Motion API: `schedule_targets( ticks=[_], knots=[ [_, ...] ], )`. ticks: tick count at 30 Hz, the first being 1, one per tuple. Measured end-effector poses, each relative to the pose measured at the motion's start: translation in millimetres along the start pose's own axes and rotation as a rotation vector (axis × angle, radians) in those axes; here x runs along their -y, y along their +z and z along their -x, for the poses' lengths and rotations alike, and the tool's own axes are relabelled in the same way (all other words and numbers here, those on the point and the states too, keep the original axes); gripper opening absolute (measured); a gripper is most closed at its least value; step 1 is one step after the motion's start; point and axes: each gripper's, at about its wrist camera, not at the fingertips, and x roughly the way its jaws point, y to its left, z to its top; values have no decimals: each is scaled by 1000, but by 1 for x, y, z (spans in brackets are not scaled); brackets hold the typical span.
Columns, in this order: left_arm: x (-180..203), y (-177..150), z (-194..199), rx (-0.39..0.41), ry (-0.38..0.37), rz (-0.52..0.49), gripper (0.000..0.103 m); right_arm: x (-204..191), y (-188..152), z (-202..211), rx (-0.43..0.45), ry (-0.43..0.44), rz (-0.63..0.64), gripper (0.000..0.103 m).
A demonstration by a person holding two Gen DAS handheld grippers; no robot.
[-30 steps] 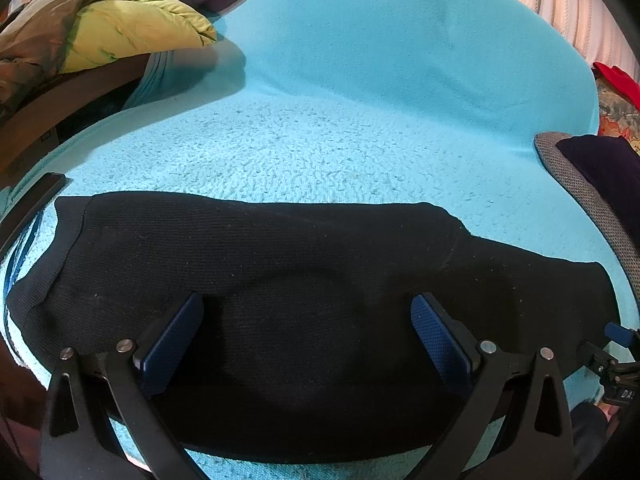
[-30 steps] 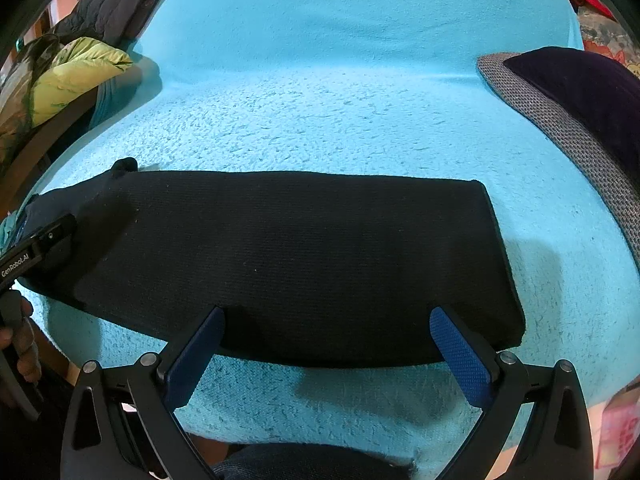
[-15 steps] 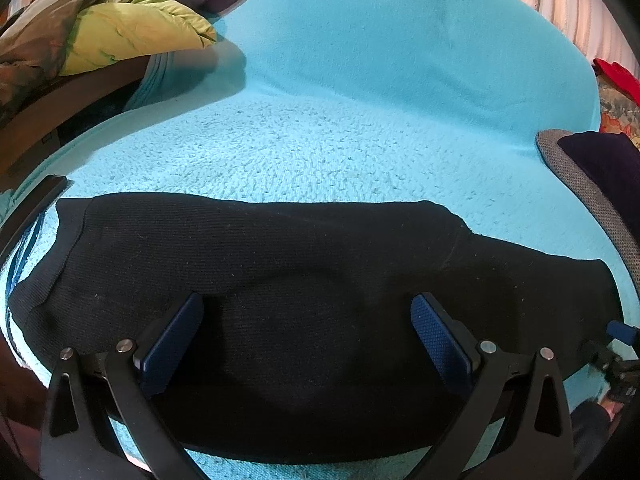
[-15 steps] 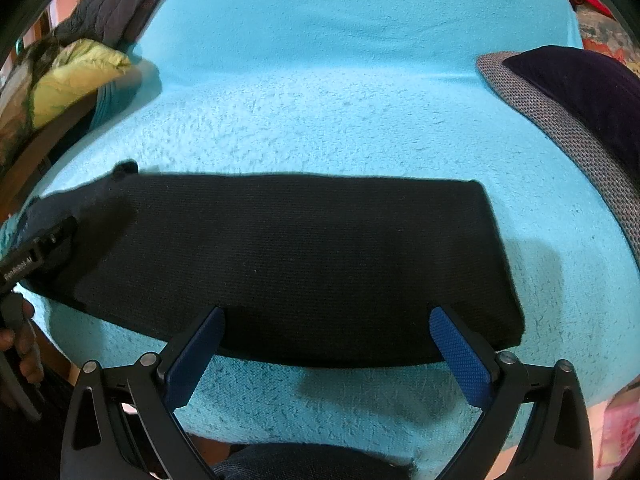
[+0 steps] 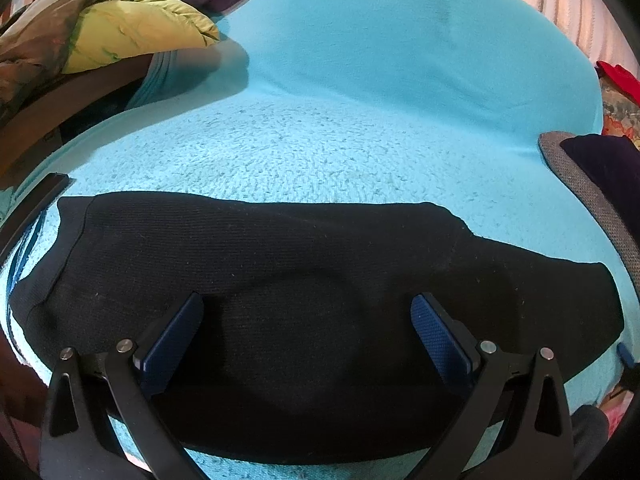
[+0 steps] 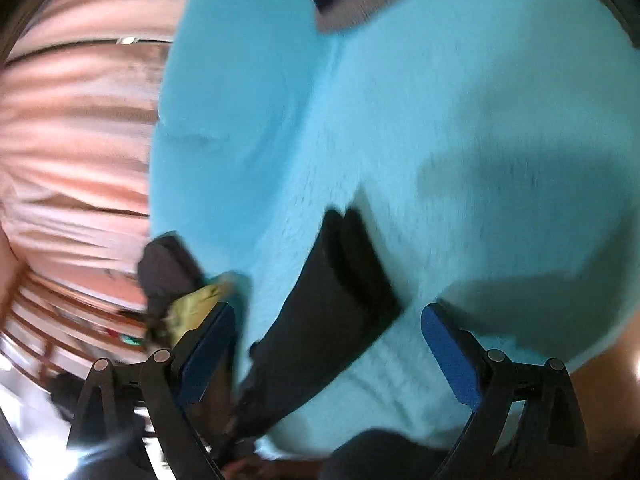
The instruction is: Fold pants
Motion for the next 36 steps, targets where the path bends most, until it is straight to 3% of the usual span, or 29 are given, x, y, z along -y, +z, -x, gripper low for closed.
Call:
schedule_targets(
  ticks=[3, 8, 10, 11, 13, 15, 17, 22, 31, 36],
  knots=[
    [0, 0, 0, 1, 0, 1, 103, 1, -2, -10, -27, 42, -20, 95],
    [-1, 0, 0, 0, 1, 1, 103, -7, 3, -14, -4, 35, 1, 93],
    [-2, 0, 0, 0, 0, 0, 103, -14, 4, -18, -7, 74, 54, 80],
    [-2, 1, 0, 0, -2, 1, 103, -15, 4, -20, -15, 67, 76, 79],
    [-3, 1, 0, 0, -5, 3, 103, -12, 2, -23, -26, 14, 95, 65],
    [-3, 1, 0, 0, -4, 4, 103, -9, -1, -24, -31, -27, 117, 58],
    [-2, 1, -1, -1, 0, 1, 103, -6, -3, -21, -20, -24, 116, 53],
    [-1, 1, -1, -1, 1, -2, 103, 4, -3, -18, 15, -50, 80, 29],
    [0, 0, 0, -1, 5, -8, 103, 8, -7, -19, 51, -81, 101, 13],
    [1, -1, 0, 0, 11, -13, 103, 10, -7, -16, 54, -93, 102, 11]
  ],
)
